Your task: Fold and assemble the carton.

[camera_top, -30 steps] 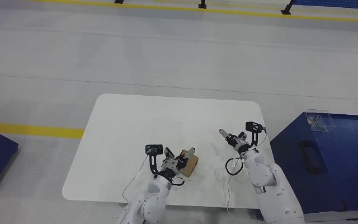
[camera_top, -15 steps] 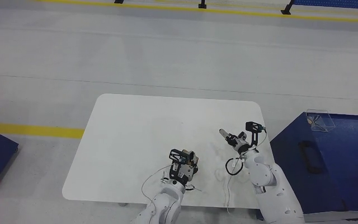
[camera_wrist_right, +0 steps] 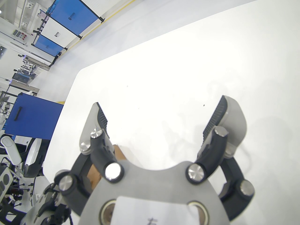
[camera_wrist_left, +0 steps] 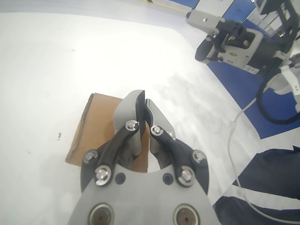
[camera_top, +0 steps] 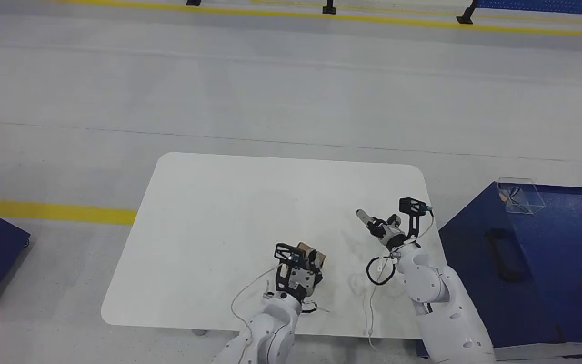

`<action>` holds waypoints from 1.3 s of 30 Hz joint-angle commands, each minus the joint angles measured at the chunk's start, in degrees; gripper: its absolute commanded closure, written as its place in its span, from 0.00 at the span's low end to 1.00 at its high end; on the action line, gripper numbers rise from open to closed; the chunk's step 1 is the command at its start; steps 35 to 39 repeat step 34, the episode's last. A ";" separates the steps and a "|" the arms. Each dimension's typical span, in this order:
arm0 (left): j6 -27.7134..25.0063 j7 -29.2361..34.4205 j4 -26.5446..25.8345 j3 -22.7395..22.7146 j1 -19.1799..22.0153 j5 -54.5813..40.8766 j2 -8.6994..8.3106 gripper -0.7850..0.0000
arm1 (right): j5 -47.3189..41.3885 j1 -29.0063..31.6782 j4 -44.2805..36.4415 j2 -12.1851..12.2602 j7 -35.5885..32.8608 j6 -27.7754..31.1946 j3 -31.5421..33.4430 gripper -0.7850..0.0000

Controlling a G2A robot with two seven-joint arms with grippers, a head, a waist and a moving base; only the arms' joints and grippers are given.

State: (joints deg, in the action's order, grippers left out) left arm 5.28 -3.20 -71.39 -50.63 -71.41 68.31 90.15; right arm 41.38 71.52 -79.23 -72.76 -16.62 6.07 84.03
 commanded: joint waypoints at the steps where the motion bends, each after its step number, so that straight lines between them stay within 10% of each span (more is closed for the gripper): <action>1: 0.17 -0.81 0.60 0.36 0.39 -0.48 0.26 1.00 | 0.00 0.00 0.00 0.00 0.00 0.00 0.00 0.00; 13: 1.11 -2.65 1.44 0.16 0.83 -1.13 0.74 1.00 | 0.00 0.00 0.00 0.00 0.00 0.00 0.00 0.00; 20: -3.40 -17.07 -4.66 -2.86 -4.18 -1.61 -0.14 1.00 | 0.00 0.00 0.00 0.00 0.00 0.00 0.00 0.00; 22: -4.27 -21.60 -6.08 -3.75 -5.86 -2.32 -0.33 0.00 | 0.00 0.00 0.00 0.00 0.00 0.00 0.00 0.00; 23: -4.27 -21.60 -6.08 -3.75 -5.86 -2.32 -0.33 0.00 | 0.00 0.00 0.00 0.00 0.00 0.00 0.00 0.00; 24: -4.20 -21.16 -5.99 -3.69 -5.69 -2.20 -0.33 0.99 | 0.00 0.00 0.00 0.00 0.00 0.00 0.00 0.00; 34: -4.26 -21.53 -6.08 -3.75 -5.85 -2.32 -0.33 0.32 | 0.00 0.00 0.00 0.00 0.00 0.00 0.00 0.00; 39: -4.26 -21.53 -6.08 -3.75 -5.85 -2.32 -0.33 0.32 | 0.00 0.00 0.00 0.00 0.00 0.00 0.00 0.00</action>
